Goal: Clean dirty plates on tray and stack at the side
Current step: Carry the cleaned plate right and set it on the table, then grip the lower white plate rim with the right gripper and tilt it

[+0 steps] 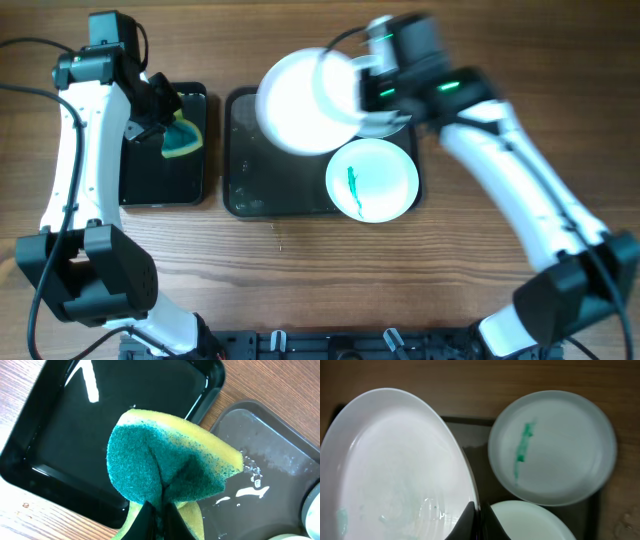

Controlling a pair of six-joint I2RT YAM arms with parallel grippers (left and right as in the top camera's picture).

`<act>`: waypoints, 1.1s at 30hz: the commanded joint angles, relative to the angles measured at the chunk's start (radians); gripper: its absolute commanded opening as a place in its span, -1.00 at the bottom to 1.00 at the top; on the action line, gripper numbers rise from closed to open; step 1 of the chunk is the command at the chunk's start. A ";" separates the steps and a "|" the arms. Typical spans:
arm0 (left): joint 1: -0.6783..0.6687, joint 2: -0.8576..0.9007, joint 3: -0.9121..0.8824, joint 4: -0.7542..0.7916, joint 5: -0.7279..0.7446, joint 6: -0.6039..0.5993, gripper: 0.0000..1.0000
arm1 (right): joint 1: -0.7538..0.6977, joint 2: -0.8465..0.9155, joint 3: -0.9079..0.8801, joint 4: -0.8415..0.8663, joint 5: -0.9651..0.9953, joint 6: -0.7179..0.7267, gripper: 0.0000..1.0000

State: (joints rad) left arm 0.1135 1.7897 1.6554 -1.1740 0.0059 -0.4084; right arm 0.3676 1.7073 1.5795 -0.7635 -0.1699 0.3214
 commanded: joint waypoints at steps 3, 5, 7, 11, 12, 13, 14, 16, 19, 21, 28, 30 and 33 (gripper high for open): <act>-0.023 -0.005 0.000 0.006 0.012 0.012 -0.92 | -0.294 -0.025 0.012 -0.117 -0.198 0.021 -0.91; -0.029 -0.005 0.000 0.006 0.012 0.012 -0.92 | -0.388 -0.022 -0.002 -0.152 -0.156 0.019 -0.91; -0.034 -0.005 0.000 0.007 0.012 0.012 -0.92 | -0.464 -0.020 -0.031 -0.163 -0.108 0.019 -0.91; -0.045 -0.005 0.000 0.008 0.012 0.012 -0.92 | -0.599 -0.009 -0.131 -0.142 -0.054 0.020 -0.92; -0.045 -0.005 0.000 0.011 0.012 0.012 -0.92 | -0.642 -0.009 -0.208 -0.089 -0.046 0.022 -0.91; -0.045 -0.005 0.000 0.014 0.012 0.012 -0.92 | -0.660 -0.009 -0.277 -0.032 -0.028 0.022 -0.92; -0.045 -0.005 0.000 0.016 0.012 0.012 -0.92 | -0.662 -0.009 -0.303 -0.011 -0.018 0.022 -0.92; -0.046 -0.005 0.000 0.018 0.012 0.012 -0.92 | -0.663 -0.009 -0.372 0.045 0.019 0.023 -0.91; -0.045 -0.005 0.000 0.018 0.012 0.012 -0.92 | -0.663 -0.007 -0.467 0.134 0.068 0.041 -0.92; -0.046 -0.005 0.000 0.018 0.012 0.012 -0.92 | -0.663 -0.006 -0.531 0.198 0.093 0.046 -0.91; -0.046 -0.005 0.000 0.018 0.012 0.012 -0.92 | -0.663 -0.005 -0.613 0.312 0.181 0.048 -0.92; -0.046 -0.005 0.000 0.018 0.012 0.012 -0.92 | -0.663 -0.005 -0.613 0.333 0.182 0.042 -0.90; -0.046 -0.005 0.000 0.018 0.013 0.012 -0.92 | -0.663 -0.005 -0.613 0.371 0.180 0.042 -0.50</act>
State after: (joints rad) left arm 0.0727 1.7897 1.6554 -1.1599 0.0063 -0.4084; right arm -0.2974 1.6962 0.9688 -0.4198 -0.0246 0.3580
